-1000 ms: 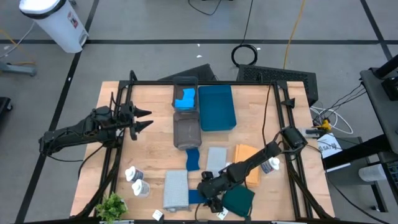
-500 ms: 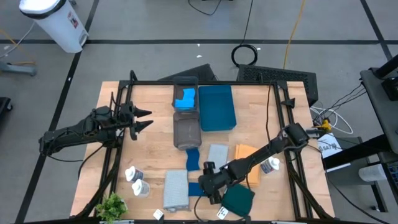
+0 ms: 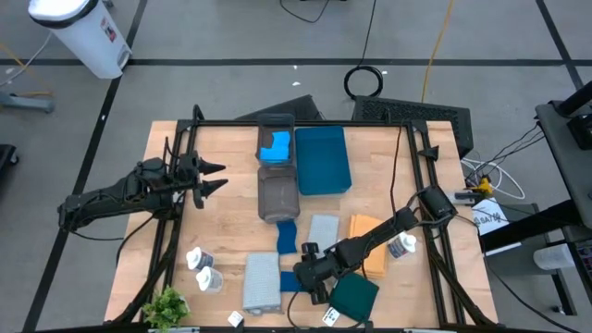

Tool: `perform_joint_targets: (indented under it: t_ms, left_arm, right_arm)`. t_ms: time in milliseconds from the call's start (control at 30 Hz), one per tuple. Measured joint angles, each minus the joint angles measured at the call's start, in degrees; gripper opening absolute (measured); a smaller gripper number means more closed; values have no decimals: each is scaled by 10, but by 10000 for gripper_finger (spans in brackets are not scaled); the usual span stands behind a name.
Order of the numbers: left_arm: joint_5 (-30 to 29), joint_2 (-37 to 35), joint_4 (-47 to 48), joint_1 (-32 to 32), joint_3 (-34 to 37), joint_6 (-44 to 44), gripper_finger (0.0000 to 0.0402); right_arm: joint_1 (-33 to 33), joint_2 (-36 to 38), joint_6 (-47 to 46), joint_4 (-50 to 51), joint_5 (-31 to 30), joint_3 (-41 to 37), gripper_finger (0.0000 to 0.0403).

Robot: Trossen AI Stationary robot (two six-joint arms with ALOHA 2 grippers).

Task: Pick & Place Kitchen Items
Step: Put the blue sponge into the top black bin

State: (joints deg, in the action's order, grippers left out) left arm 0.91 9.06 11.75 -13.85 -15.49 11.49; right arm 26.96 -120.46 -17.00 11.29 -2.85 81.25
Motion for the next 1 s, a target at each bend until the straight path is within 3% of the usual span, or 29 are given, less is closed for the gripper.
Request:
perform_joint_targets:
  t_ms: [300,667,833,1000]
  left_arm:
    - [0,0,0,0,0,1,246]
    - [0,0,0,0,0,-8,246]
    - [0,0,0,0,0,-8,246]
    - [0,0,0,0,0,-8,246]
  right_arm:
    - [0,9,40,-45,1,-2,83]
    - [0,9,43,-63,2,-2,20]
    - [0,10,20,-36,1,-1,23]
    - [-3,14,-7,21,2,-1,97]
